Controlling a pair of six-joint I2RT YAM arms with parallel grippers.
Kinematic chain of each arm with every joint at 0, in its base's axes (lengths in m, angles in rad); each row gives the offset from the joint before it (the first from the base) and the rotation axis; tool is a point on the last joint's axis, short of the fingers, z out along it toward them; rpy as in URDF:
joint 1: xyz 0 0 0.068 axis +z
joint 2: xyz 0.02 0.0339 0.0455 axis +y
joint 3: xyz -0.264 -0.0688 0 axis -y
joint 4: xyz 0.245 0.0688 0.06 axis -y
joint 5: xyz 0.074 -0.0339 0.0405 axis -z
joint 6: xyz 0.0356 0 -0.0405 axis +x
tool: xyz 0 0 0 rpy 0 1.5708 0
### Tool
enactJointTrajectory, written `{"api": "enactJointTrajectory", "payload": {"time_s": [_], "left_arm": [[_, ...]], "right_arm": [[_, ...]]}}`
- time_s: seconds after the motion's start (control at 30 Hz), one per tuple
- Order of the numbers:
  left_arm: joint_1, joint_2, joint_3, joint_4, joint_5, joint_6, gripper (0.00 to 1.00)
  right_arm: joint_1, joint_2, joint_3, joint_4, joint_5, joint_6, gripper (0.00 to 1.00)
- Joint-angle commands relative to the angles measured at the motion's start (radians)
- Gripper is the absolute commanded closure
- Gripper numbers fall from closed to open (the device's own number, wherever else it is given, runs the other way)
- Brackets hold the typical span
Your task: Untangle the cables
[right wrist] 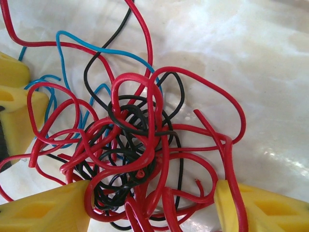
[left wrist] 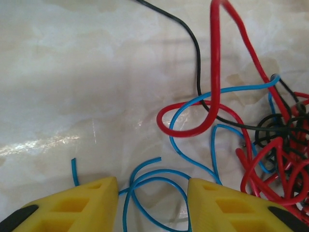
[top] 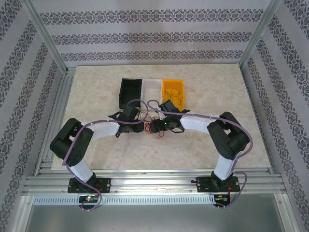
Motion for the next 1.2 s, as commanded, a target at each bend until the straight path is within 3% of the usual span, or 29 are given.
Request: {"api": "enactJointTrajectory", "payload": {"time_s": [0.0,0.17,0.23,0.33,0.43,0.77,1.17], "left_arm": [[-0.038,0.054,0.036,-0.194,-0.056,0.036,0.57],[-0.074,0.13,0.111,-0.318,-0.111,0.059,0.58],[-0.089,0.172,0.145,-0.357,-0.136,0.062,0.64],[-0.11,0.235,0.199,-0.415,-0.181,0.058,0.77],[-0.113,0.257,0.204,-0.417,-0.225,0.011,0.99],[-0.077,0.042,0.055,-0.244,-0.386,-0.118,1.0],[0.021,-0.313,-0.092,-0.262,-0.685,-0.243,1.0]], "right_arm": [[-0.026,-0.006,-0.043,-0.022,0.032,0.02,0.32],[-0.048,-0.02,-0.061,-0.005,0.029,0.037,0.32],[-0.056,-0.027,-0.069,0.001,0.026,0.046,0.33],[-0.075,-0.047,-0.087,0.018,0.025,0.07,0.33],[-0.099,-0.069,-0.106,0.031,0.012,0.092,0.34],[-0.178,-0.111,-0.185,0.032,0.033,0.165,0.34],[-0.349,-0.243,-0.33,0.031,0.134,0.349,0.34]]}}
